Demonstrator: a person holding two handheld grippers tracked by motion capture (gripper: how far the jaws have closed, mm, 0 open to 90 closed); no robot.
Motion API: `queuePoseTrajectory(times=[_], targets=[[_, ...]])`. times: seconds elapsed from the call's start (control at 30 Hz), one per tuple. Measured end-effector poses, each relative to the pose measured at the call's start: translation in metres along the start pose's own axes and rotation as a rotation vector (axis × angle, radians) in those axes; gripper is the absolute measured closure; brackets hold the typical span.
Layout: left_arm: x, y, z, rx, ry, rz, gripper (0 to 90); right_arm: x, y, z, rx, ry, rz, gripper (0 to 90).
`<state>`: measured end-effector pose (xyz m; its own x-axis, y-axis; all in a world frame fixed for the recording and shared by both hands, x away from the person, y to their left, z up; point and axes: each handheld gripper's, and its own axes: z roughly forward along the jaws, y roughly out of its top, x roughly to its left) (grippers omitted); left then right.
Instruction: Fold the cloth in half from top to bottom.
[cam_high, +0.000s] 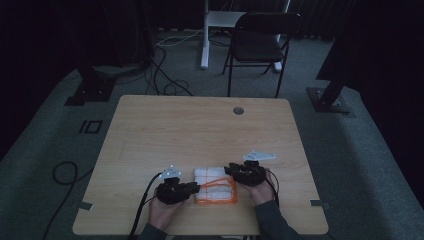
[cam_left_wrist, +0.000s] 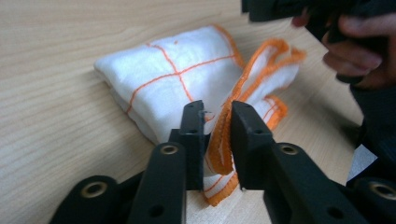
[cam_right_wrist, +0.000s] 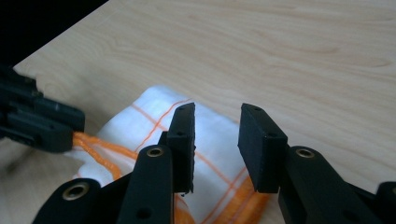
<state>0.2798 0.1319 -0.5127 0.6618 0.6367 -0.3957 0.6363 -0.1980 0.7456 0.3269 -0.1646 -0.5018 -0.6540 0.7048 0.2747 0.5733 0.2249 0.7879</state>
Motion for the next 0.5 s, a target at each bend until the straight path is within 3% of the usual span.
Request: queuePoseTrajectory(times=[0.1,0.17,0.5], targets=[[0.003,0.004,-0.008,-0.041,0.020,-0.009,70.7,0.003,-0.005,0.000,0.005,0.015,-0.001,66.4],[0.004,0.005,-0.009,-0.042,0.023,-0.014,70.5,0.006,-0.011,-0.003,0.010,0.021,-0.004,66.0],[0.006,-0.014,0.005,0.031,0.045,-0.008,69.3,0.010,-0.038,-0.015,0.038,0.019,0.005,61.8]])
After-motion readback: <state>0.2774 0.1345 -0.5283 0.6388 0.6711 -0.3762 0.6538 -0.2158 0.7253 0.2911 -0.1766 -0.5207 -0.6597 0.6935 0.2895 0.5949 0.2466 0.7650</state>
